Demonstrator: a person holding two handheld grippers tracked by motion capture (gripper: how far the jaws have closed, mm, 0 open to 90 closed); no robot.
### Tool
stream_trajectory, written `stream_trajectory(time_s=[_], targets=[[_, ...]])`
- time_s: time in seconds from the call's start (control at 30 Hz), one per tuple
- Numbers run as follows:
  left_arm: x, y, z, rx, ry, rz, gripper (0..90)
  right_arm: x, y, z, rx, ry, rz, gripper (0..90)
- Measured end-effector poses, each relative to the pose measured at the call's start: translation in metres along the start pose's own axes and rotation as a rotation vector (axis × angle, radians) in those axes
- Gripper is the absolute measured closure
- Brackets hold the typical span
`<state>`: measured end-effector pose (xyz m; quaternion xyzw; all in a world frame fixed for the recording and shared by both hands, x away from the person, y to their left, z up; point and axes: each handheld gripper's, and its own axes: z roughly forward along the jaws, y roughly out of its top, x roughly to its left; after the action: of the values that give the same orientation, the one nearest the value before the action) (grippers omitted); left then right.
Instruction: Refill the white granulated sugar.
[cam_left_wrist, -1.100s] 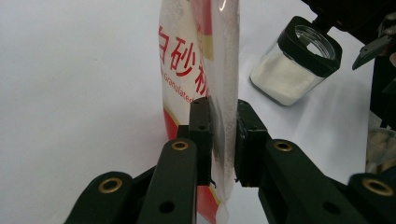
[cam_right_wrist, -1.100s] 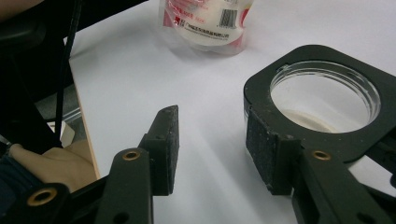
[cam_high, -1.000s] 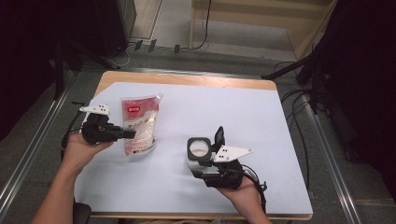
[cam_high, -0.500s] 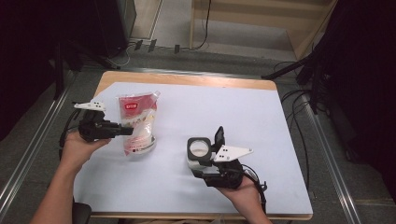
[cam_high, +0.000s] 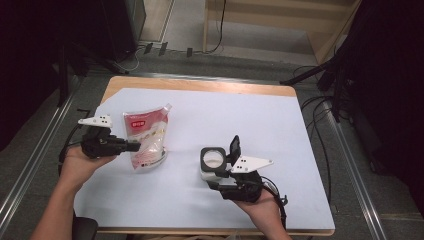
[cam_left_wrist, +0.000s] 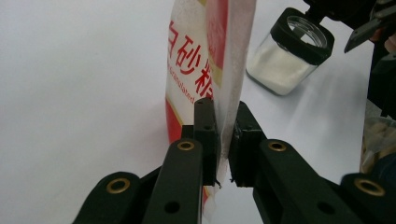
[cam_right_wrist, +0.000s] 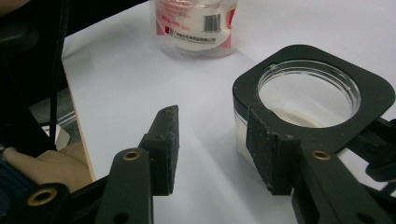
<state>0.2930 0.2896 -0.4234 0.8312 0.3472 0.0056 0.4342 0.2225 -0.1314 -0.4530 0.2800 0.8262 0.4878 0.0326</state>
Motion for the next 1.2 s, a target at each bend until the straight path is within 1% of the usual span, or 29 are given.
stream_trajectory(time_s=[0.07,0.17,0.2,0.27,0.33,0.4,0.47,0.5,0.6,0.63,0.7,0.77,0.83,0.87,0.9,0.97,1.03,1.07,1.13,1.17,1.2], targets=[[-0.001,-0.004,-0.002,-0.004,-0.001,-0.007,82.1,0.000,0.000,0.000,0.002,-0.001,-0.003,54.9],[-0.001,-0.008,-0.003,-0.007,-0.015,-0.011,79.6,0.000,0.000,0.000,0.005,-0.002,-0.003,54.9],[-0.001,-0.008,-0.002,-0.007,-0.019,-0.014,78.2,0.000,0.000,-0.001,0.006,-0.003,-0.003,54.9],[-0.002,-0.009,-0.002,-0.012,-0.014,-0.017,74.2,-0.001,0.000,-0.001,0.006,-0.004,0.003,54.9],[-0.003,-0.009,-0.001,-0.008,-0.025,-0.023,71.0,-0.001,0.000,-0.002,0.005,-0.006,0.007,54.9],[-0.003,-0.010,0.000,-0.014,-0.011,-0.012,69.7,-0.002,0.000,-0.002,0.004,-0.008,0.008,54.9],[-0.004,-0.010,0.000,-0.012,-0.021,-0.012,67.2,-0.002,0.000,-0.002,0.005,-0.009,0.010,54.9],[-0.003,-0.010,0.001,-0.008,-0.016,-0.005,65.7,-0.003,0.000,-0.002,0.006,-0.010,0.009,54.9],[-0.004,-0.011,0.001,-0.009,-0.014,-0.006,62.7,-0.003,0.000,-0.002,0.006,-0.013,0.007,54.9],[-0.003,-0.012,0.000,-0.006,-0.010,-0.009,61.8,-0.002,0.000,-0.001,0.006,-0.013,0.006,54.9],[-0.003,-0.015,0.001,-0.004,-0.019,-0.028,58.5,-0.002,0.000,-0.001,0.008,-0.014,0.003,54.9],[-0.004,-0.017,0.000,0.001,-0.020,-0.019,58.2,-0.002,0.000,-0.002,0.006,-0.017,0.002,55.0],[-0.006,-0.017,0.000,0.005,-0.007,-0.010,58.1,-0.003,0.000,-0.002,0.007,-0.019,0.002,55.4],[-0.007,-0.016,0.000,0.010,-0.018,-0.011,58.0,-0.003,0.000,-0.002,0.011,-0.020,0.003,55.5],[-0.008,-0.016,0.001,0.010,-0.008,-0.007,57.3,-0.003,0.000,-0.002,0.012,-0.021,0.003,55.5],[-0.009,-0.016,0.002,0.015,-0.013,-0.005,56.3,-0.004,0.000,-0.003,0.008,-0.022,0.002,55.6],[-0.010,-0.016,0.001,0.021,-0.002,0.002,55.1,-0.004,0.000,-0.003,0.002,-0.019,0.008,55.7],[-0.010,-0.016,0.000,0.023,-0.002,0.001,54.9,-0.004,0.000,-0.004,0.004,-0.019,0.009,55.7],[-0.011,-0.017,0.000,0.028,0.011,0.001,53.5,-0.005,0.000,-0.005,0.005,-0.021,0.011,55.9],[-0.012,-0.017,0.000,0.032,0.008,0.007,52.7,-0.006,0.000,-0.006,0.006,-0.022,0.015,56.0],[-0.013,-0.017,0.000,0.032,0.025,0.010,51.9,-0.006,0.000,-0.006,0.004,-0.023,0.015,56.0]])
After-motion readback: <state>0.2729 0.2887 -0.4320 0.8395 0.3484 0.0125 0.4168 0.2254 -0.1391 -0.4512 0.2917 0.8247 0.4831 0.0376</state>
